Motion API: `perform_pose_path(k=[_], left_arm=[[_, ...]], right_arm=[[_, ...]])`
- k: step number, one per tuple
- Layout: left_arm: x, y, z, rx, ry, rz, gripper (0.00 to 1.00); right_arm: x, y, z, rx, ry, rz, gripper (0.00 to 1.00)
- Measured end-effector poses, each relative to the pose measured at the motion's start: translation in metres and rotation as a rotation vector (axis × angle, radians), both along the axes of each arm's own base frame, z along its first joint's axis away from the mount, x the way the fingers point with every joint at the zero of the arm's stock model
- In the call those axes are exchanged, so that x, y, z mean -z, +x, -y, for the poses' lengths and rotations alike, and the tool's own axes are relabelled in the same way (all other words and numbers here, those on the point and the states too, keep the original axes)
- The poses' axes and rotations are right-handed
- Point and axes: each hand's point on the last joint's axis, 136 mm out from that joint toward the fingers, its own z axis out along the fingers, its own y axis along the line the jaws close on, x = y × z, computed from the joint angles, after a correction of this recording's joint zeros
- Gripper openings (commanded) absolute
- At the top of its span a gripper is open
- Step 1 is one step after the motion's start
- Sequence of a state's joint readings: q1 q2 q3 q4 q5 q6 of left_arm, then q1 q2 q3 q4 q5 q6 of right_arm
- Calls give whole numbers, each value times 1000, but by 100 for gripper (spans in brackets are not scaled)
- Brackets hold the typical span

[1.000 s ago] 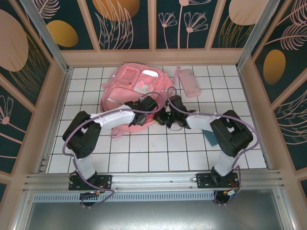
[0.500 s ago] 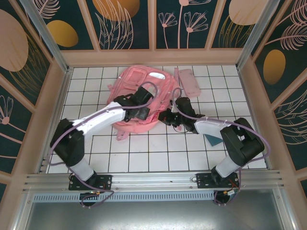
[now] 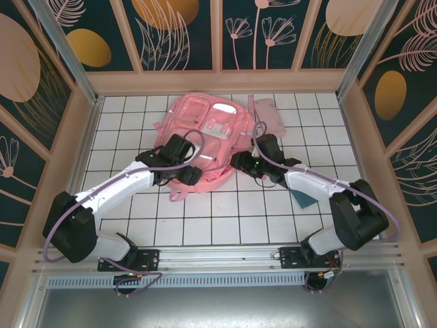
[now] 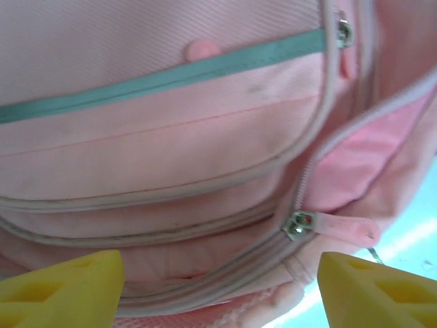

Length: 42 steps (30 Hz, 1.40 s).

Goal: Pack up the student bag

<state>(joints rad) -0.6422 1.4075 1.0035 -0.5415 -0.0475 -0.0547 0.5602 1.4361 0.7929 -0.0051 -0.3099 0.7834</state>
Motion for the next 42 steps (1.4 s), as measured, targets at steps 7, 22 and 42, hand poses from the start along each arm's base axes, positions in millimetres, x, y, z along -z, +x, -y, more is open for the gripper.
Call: perform_pose_path(k=[7, 22, 42], left_arm=[[20, -10, -1, 99, 80, -71, 68], [37, -9, -5, 126, 144, -107, 66], [16, 7, 6, 142, 91, 16, 60]], right_arm=[[-9, -8, -21, 93, 120, -173, 49], [33, 0, -54, 229, 148, -463, 32], [-56, 31, -60, -118, 472, 75, 8]])
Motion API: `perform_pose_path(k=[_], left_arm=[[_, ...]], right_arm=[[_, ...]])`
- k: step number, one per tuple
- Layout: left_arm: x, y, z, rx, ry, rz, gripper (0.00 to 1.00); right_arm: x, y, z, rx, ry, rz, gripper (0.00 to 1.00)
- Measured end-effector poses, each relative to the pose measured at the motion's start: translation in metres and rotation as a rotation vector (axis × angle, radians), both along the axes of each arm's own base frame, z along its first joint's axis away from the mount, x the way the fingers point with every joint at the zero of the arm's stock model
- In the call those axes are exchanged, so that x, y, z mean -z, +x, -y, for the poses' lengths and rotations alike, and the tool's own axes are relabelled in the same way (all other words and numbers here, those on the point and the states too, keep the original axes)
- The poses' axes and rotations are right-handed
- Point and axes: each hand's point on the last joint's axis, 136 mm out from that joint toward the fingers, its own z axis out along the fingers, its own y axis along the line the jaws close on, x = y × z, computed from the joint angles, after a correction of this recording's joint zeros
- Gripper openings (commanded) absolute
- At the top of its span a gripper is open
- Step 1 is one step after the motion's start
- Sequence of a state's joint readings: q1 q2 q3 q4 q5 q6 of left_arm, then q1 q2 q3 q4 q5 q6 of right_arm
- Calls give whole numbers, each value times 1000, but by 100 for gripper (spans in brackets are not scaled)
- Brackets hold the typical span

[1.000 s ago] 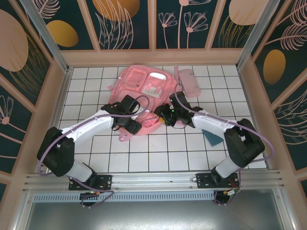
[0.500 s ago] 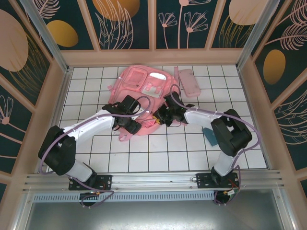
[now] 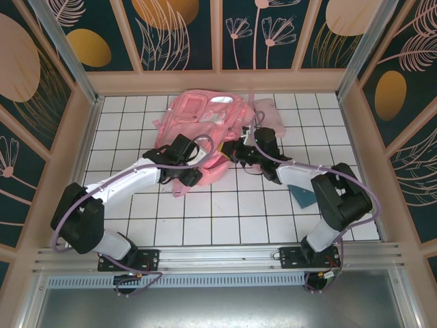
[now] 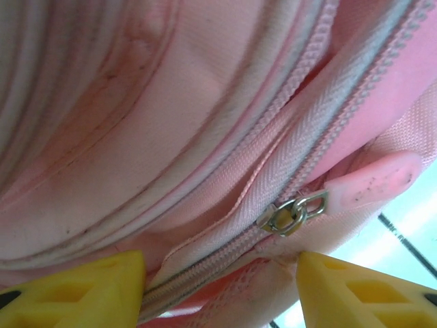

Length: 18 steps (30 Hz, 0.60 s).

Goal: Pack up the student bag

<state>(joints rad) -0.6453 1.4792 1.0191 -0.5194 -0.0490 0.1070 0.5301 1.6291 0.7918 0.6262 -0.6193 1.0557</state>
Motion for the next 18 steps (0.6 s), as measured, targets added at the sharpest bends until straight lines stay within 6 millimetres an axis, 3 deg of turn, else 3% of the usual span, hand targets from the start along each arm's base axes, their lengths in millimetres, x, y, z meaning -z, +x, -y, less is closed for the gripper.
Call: perform_pose_path(k=[7, 13, 18], left_arm=[[-10, 2, 4, 29, -34, 56, 56], [-15, -15, 6, 143, -108, 151, 41], [-30, -20, 4, 202, -133, 249, 43]], right_arm=[[-22, 0, 2, -39, 71, 94, 10], [-32, -2, 3, -67, 118, 94, 11], [-38, -1, 7, -71, 142, 97, 12]])
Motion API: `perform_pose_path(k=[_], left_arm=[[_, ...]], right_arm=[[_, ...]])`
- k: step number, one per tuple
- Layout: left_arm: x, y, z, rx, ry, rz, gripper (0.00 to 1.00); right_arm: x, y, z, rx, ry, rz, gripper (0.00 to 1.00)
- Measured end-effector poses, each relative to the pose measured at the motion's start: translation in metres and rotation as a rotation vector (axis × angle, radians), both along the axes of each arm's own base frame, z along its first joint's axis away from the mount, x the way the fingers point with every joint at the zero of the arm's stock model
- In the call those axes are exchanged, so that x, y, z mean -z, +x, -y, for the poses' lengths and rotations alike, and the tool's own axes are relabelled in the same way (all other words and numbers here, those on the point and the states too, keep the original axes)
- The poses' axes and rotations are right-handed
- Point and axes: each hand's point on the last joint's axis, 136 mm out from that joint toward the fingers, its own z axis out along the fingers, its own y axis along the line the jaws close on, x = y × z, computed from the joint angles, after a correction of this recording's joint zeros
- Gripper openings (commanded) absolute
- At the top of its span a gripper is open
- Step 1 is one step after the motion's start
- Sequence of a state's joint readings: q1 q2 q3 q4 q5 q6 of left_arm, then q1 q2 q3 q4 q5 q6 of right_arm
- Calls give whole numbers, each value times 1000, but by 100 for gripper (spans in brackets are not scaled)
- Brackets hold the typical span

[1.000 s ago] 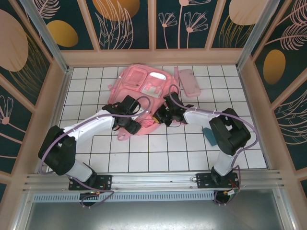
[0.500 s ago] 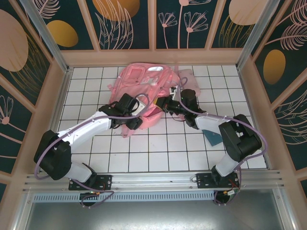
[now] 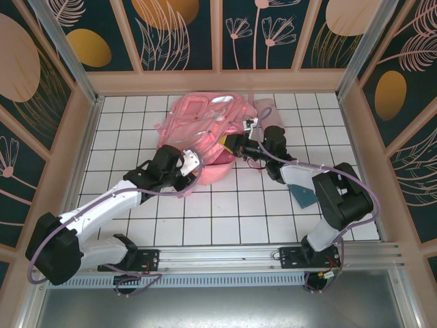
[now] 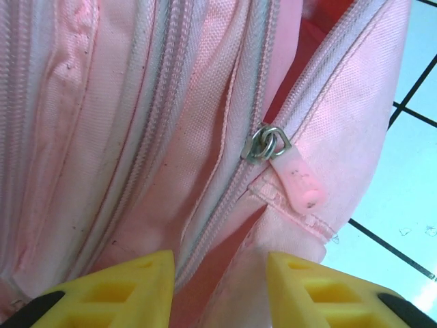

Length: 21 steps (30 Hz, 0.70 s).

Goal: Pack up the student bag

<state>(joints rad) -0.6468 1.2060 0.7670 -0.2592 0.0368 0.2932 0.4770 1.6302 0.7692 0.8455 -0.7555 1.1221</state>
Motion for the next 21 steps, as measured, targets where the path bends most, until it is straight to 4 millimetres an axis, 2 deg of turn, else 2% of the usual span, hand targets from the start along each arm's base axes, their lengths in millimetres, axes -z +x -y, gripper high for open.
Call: perform_pose_path(k=[6, 10, 14, 19, 21], left_arm=[[10, -2, 6, 49, 9, -18, 44], [23, -4, 12, 80, 4, -66, 41], [30, -4, 14, 98, 0, -92, 25], [31, -5, 16, 120, -8, -102, 0], [31, -5, 17, 122, -14, -101, 0]], right_arm=[[-1, 1, 1, 0, 4, -4, 11], [0, 1, 2, -1, 2, -6, 11], [5, 1, 4, -5, -10, -27, 10], [10, 3, 9, -4, -26, -33, 12], [14, 4, 11, -2, -39, -40, 20]])
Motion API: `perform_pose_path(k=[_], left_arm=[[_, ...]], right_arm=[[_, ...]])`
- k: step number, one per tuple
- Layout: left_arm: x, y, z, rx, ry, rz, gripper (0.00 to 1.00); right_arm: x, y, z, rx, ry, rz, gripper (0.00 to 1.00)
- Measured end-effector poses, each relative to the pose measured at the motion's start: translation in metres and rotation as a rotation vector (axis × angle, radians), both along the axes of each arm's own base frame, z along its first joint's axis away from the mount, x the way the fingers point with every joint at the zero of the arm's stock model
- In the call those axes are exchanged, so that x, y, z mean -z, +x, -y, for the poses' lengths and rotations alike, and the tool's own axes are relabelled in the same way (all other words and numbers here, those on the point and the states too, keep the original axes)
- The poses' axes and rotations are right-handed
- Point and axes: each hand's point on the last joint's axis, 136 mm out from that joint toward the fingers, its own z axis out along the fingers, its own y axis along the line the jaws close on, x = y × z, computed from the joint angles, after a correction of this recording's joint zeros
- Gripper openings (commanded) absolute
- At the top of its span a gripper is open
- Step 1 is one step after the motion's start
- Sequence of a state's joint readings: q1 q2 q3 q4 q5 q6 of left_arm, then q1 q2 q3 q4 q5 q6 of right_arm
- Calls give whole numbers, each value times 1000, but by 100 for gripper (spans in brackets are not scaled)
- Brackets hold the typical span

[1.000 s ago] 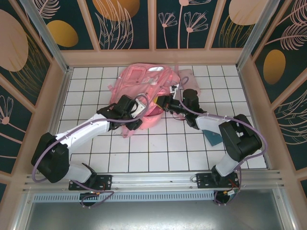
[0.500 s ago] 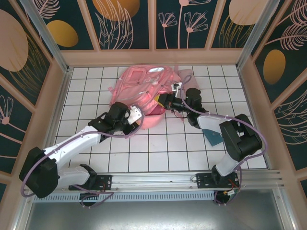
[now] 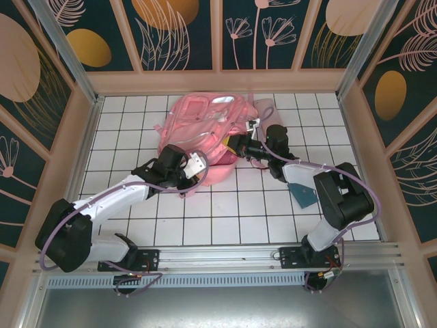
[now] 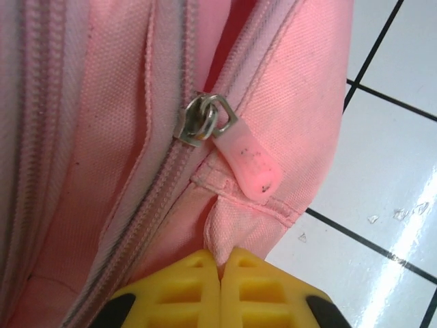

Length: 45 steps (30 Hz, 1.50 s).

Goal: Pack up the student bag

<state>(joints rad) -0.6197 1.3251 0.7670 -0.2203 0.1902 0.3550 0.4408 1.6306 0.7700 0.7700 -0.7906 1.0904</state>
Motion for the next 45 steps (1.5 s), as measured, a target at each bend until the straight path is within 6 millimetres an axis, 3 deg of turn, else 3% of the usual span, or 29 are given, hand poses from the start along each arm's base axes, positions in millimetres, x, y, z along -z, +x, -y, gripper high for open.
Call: perform_pose_path(k=[4, 7, 12, 14, 17, 21, 25, 30, 34, 38, 45], left_arm=[[3, 0, 0, -2, 7, -4, 0], [3, 2, 0, -7, 7, 0, 0], [3, 2, -1, -21, 0, -9, 0], [3, 2, 0, -23, -3, -13, 0], [3, 2, 0, -26, -6, -15, 0], [3, 2, 0, -34, -10, -19, 1], [3, 3, -1, -70, -24, -36, 40], [-11, 13, -7, -236, -100, -55, 67], [-30, 22, -17, -425, -192, -71, 73], [-42, 32, -32, -653, -279, -105, 76], [-30, 29, -55, -971, -363, -235, 72]], right_arm=[[14, 2, 6, 20, -77, -14, 55], [23, 2, 17, 75, -181, -40, 62], [23, -8, 45, 191, -344, -39, 59], [16, -18, 46, 208, -388, -7, 56], [11, -40, 31, 170, -434, 46, 51], [26, -70, 4, 64, -474, 36, 46], [49, -73, 3, 58, -533, -16, 46], [55, -62, 12, 115, -640, -24, 50], [41, -54, 9, 151, -701, 27, 52], [39, -60, -4, 141, -778, 60, 52], [62, -72, -39, 76, -921, 80, 49]])
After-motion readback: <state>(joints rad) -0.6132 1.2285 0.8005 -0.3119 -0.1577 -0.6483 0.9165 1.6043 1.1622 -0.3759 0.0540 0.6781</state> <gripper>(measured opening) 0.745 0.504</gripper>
